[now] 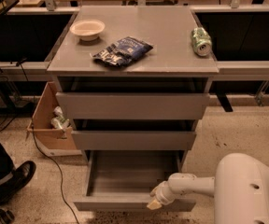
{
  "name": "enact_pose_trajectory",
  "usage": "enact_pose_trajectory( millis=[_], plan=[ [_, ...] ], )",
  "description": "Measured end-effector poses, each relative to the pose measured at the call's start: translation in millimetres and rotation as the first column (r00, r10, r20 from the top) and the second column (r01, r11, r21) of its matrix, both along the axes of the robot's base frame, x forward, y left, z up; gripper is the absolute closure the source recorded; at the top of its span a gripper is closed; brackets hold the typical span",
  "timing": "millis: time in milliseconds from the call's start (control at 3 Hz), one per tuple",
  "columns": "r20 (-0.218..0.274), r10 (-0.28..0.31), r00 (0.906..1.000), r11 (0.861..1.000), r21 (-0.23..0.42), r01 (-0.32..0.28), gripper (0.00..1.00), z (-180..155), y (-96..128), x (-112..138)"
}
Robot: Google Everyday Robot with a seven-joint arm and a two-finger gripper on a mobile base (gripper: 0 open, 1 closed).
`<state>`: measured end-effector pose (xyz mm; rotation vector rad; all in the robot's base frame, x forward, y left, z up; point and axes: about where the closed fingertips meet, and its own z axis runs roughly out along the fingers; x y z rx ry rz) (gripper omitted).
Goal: Close bottom drawer
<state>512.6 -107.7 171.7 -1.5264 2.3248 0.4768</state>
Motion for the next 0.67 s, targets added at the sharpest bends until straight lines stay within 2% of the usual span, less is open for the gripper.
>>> enact_pose_trajectory(
  millis=[333, 667],
  plan=[
    [0.048, 0.013, 0.9987, 1.000, -0.021, -0.012, 0.96, 10.8, 2.7, 20.4],
    [0.103, 0.038, 0.9939, 0.998, -0.063, -0.032, 0.78, 23.2, 0.9, 40.9]
  ],
)
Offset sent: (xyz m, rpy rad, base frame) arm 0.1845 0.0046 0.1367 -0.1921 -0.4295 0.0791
